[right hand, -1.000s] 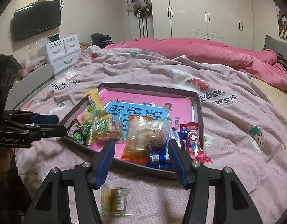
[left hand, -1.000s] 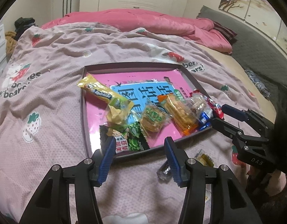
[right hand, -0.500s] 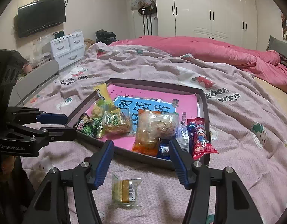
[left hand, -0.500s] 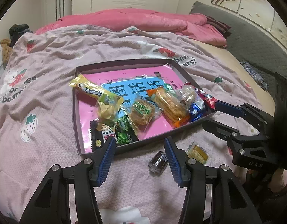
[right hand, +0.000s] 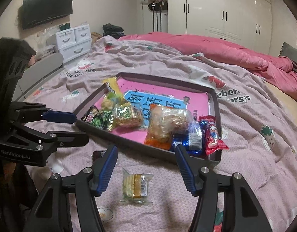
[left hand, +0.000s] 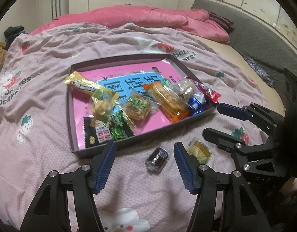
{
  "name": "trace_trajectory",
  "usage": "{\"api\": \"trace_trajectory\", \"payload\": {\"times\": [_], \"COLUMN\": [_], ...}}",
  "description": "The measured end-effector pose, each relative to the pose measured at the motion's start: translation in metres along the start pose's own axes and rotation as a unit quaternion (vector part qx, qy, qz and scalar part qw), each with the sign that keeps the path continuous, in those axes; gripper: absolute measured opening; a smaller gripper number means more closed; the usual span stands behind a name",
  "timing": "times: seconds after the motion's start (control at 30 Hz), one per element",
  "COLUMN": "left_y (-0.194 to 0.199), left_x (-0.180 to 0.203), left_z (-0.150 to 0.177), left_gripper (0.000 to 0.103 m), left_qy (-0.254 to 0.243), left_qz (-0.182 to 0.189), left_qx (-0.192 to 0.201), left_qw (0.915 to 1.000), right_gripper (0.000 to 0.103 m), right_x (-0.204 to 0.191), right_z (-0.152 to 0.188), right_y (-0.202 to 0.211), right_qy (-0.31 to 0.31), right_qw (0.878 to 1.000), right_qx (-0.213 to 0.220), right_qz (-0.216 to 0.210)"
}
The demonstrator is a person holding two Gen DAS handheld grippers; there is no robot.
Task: Organize snacks
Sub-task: 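Move both tools back from the tray toward the chocolate and biscuit packet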
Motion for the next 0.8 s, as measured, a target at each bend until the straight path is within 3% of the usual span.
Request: {"api": "trace_trajectory", "payload": {"times": [0.8], "left_y": [-0.018], "left_x": [0.011], "left_z": [0.018], "left_gripper": [0.064], "left_qy": [-0.02], "left_qz": [0.021], "left_qx": [-0.049], "left_qw": [0.9984], "right_gripper": [0.061], "right_x": [-0.014], "right_z": [0.03], "right_y": [-0.011], "right_qy": [0.01], "right_qw": [0.997], "right_qx": [-0.08], "right_qz": [0.007]}}
Point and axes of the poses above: each gripper's, at about its wrist camera, not at the fingertips, and y roughly against the way its jaws point, x to its right, z to its underside, the point moved 3 cm from there along -y, roughly the way its jaws point, and after that the axes turned 6 degrees about x, right-handed, at the moved point
